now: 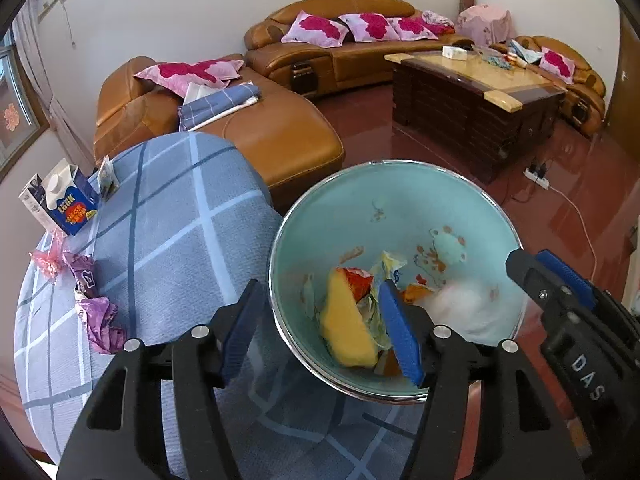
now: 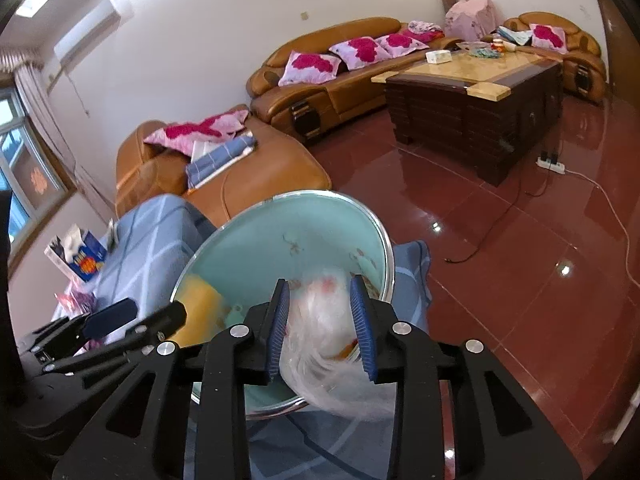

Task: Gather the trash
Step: 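Open both tools to drop the sponge and clear bag into the bucket, then move both open tools back over the table toward the wrappers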

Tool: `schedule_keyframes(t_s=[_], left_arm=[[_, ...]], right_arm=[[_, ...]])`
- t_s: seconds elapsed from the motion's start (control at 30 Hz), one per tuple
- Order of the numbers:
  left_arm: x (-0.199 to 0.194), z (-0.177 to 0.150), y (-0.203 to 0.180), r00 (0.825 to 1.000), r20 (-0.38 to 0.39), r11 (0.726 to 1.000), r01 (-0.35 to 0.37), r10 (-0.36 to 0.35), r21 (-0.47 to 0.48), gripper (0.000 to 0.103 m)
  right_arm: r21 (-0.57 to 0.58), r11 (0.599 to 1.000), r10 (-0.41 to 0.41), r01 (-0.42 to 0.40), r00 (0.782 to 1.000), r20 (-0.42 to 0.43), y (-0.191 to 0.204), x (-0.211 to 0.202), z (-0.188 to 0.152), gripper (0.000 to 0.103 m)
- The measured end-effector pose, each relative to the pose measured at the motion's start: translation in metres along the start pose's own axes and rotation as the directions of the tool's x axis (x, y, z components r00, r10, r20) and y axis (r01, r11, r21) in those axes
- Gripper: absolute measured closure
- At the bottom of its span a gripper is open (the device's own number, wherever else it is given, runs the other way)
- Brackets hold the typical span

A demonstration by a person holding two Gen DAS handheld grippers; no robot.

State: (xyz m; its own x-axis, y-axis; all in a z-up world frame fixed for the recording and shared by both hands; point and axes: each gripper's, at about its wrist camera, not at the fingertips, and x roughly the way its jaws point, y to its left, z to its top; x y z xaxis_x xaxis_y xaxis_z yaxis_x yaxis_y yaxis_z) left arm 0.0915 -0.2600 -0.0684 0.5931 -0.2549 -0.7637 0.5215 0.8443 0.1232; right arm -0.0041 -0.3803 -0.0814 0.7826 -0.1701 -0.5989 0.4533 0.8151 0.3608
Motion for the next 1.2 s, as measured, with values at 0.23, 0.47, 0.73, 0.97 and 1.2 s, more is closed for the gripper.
schedule_keyframes(t_s=[0.23, 0.47, 0.73, 0.97, 1.2], left_arm=[[-0.012, -0.003, 0.018, 0.999, 0.022, 0.999, -0.034, 0.035, -0.039, 0.027], [-0.030, -0.010, 0.046, 0.994, 0.049, 0.993, -0.090, 0.094, -0.081, 0.019], [-0.046, -0.026, 0.085, 0.986, 0.061, 0.982, -0.146, 0.154, -0.122, 0.018], [-0.050, -0.042, 0.121, 0.982, 0.034, 0.967, -0.175, 0.184, -0.183, 0.018], [-0.056, -0.056, 0.150, 0.979, 0.023, 0.957, -0.191, 0.200, -0.220, 0.018]], right_arm=[[-0.011, 1.000, -0.010, 0.010, 0.999, 0.037, 0.006, -0.009, -0.001, 0.062], [-0.069, 0.997, -0.028, 0.033, 0.997, 0.075, 0.020, -0.017, -0.003, 0.053], [-0.112, 0.994, -0.010, 0.018, 0.997, 0.072, 0.032, -0.024, -0.006, 0.052], [-0.169, 0.985, -0.006, 0.021, 0.996, 0.089, 0.055, -0.034, -0.009, 0.052], [-0.221, 0.975, 0.015, 0.003, 0.997, 0.081, 0.082, -0.034, -0.013, 0.052]])
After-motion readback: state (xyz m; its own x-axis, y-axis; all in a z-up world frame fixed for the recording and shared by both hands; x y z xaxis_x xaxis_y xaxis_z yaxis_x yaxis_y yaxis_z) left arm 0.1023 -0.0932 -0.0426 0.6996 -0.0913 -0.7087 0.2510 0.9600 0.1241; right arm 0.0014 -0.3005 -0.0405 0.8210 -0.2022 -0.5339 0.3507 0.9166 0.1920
